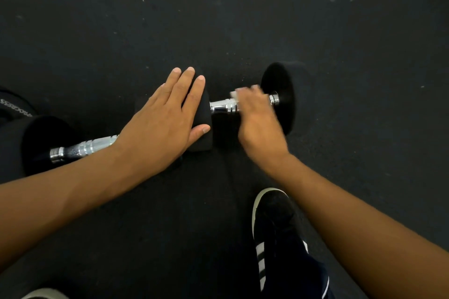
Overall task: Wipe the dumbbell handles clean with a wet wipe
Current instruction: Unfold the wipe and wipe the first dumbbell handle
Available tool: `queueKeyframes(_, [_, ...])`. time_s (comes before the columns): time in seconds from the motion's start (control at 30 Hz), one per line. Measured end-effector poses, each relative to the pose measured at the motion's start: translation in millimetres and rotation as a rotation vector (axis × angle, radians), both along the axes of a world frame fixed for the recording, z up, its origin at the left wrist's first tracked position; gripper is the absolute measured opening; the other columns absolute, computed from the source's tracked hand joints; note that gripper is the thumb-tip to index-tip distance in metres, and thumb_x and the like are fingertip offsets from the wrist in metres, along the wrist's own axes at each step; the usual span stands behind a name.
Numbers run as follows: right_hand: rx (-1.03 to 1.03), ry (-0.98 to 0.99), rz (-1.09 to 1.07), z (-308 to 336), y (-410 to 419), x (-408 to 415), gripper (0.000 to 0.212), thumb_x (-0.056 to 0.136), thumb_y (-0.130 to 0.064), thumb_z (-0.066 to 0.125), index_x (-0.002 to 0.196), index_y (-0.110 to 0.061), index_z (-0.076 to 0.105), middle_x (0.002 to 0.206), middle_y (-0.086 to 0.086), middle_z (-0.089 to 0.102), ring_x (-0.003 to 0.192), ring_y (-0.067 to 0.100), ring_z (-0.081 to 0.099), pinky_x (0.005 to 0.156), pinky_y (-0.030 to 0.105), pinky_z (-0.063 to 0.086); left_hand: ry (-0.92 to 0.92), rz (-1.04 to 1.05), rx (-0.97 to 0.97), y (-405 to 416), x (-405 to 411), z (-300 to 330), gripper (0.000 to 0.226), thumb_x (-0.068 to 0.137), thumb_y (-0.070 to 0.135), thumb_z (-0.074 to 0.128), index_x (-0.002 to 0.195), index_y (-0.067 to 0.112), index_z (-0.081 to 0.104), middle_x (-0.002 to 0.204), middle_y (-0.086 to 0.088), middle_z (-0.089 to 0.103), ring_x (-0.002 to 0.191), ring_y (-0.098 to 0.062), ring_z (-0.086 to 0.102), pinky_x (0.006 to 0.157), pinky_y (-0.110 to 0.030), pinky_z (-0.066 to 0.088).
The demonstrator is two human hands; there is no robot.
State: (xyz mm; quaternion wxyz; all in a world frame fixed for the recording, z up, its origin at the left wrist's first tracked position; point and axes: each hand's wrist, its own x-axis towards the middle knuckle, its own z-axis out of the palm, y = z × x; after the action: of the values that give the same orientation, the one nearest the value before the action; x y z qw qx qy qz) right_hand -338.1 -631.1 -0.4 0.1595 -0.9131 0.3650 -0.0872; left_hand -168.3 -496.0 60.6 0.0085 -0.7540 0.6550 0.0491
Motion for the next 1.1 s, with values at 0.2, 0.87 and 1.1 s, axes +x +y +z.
queueKeyframes(0.2, [-0.005,0.093,-0.077,5.6,-9.5,18.8,0.033,0.081,0.008,0.050,0.110,0.001,0.063,0.113,0.019,0.062,0.117,0.039,0.052,0.108,0.042,0.039,0.035,0.021,0.020,-2.3,1.2,2.8,0.084,0.097,0.055,0.027,0.161,0.004,0.005,0.168,-0.021,0.007,0.156,-0.037,0.010,0.125,-0.049,0.022])
queueKeyframes(0.87, [0.958,-0.792,-0.379,67.7,36.4,-1.5,0.044,0.096,0.004,0.043,0.121,-0.031,0.052,0.104,0.007,0.072,0.098,0.028,0.073,0.089,0.050,0.060,0.475,-0.005,-0.115,-25.2,-18.7,35.0,0.033,0.084,0.058,0.063,0.108,0.035,0.060,0.118,0.015,0.065,0.120,-0.005,0.055,0.125,-0.045,0.018])
queueKeyframes(1.1, [0.877,-0.761,-0.414,73.8,21.6,-3.4,0.043,0.099,0.002,0.049,0.130,-0.027,0.052,0.106,0.007,0.068,0.097,0.025,0.075,0.075,0.045,0.065,0.548,0.083,-0.207,-39.2,-24.4,34.7,0.021,0.090,0.045,0.066,0.106,0.031,0.065,0.088,0.017,0.068,0.078,0.002,0.062,0.096,-0.034,0.053])
